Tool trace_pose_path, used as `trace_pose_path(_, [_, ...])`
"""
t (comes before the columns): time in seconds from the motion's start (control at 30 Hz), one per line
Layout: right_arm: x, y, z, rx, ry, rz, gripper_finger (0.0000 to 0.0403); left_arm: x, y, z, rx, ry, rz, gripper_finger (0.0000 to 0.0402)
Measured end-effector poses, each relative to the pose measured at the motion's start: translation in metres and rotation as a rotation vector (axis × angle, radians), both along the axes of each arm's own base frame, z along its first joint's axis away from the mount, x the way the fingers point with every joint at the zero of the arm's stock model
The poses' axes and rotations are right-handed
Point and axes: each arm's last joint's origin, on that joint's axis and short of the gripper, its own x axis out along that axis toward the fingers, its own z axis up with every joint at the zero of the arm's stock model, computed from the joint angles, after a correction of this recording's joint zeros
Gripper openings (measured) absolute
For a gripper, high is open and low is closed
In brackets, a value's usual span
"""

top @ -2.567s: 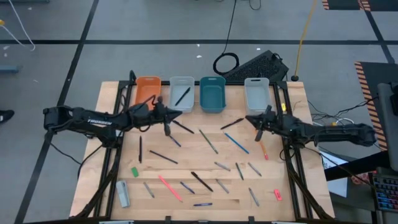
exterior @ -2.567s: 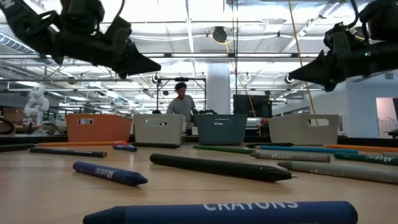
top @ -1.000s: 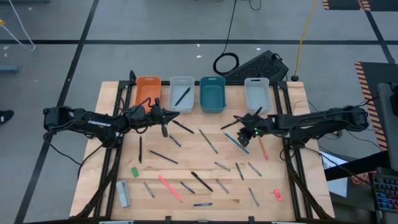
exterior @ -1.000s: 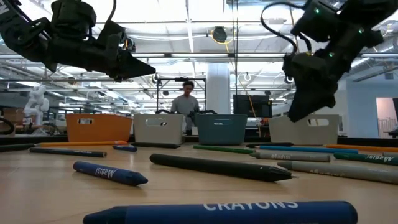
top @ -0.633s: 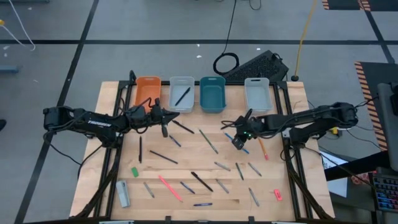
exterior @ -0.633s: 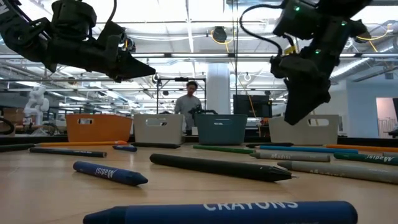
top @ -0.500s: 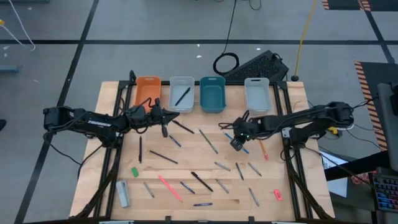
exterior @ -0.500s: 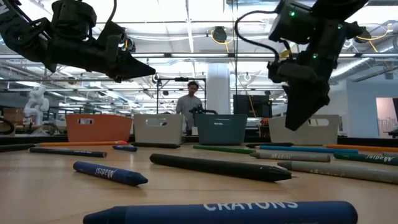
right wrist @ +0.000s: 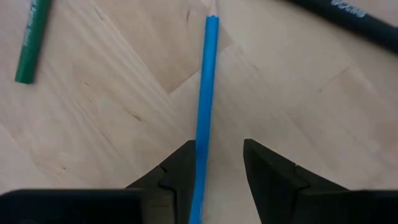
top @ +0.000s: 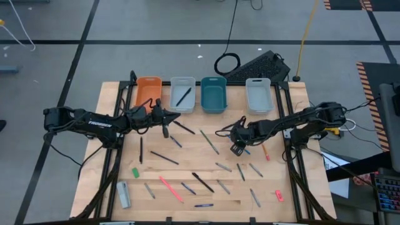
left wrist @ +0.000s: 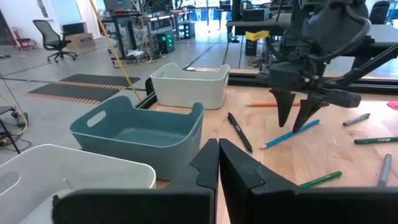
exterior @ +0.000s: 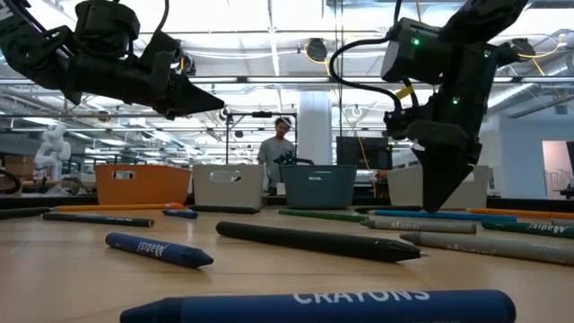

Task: Sort crayons/erasers/pens/pencils in bins
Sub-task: Put the blue colored pencil into the right gray bin

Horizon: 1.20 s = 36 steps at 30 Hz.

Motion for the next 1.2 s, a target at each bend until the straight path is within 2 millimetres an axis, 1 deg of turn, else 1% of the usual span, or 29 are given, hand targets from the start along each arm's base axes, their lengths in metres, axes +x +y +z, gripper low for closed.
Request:
trace_pose_path(0.17, [0.0003, 0.0015, -0.0039, -0.001, 0.020, 0.006, 0.0130, 0.0000, 0.0000, -0.0003, -0.001, 0.003, 0.000, 0.0003])
trace_pose_path(0.3, [0.0004, 0.0015, -0.0066, -0.004, 0.037, 0.012, 0.0121, -0.0001, -0.0003, -0.0014, -0.004, 0.014, -0.005, 0.0014])
trace_pose_path(0.43, [0.0004, 0.0015, -0.0070, -0.009, 0.043, 0.030, 0.0096, -0.0001, -0.0003, -0.0016, -0.005, 0.015, -0.006, 0.0017])
trace_pose_path(0.6, [-0.0001, 0.0017, -0.0073, -0.005, 0.051, 0.049, 0.0056, -0.0001, -0.0003, -0.0016, -0.006, 0.015, -0.005, 0.0003])
trace_pose_path(0.8, [-0.0003, 0.0022, -0.0073, 0.020, 0.054, 0.064, 0.0023, -0.0001, -0.0003, -0.0017, -0.008, 0.016, -0.005, 0.0017])
trace_pose_path(1.0, [-0.0003, 0.0022, -0.0073, 0.035, 0.053, 0.060, 0.0020, -0.0002, -0.0004, -0.0022, -0.010, 0.021, -0.005, 0.0003])
trace_pose_path(1.2, [-0.0020, 0.0028, -0.0036, 0.065, 0.036, 0.039, 0.0021, -0.0002, -0.0003, -0.0023, -0.010, 0.021, -0.005, 0.0017])
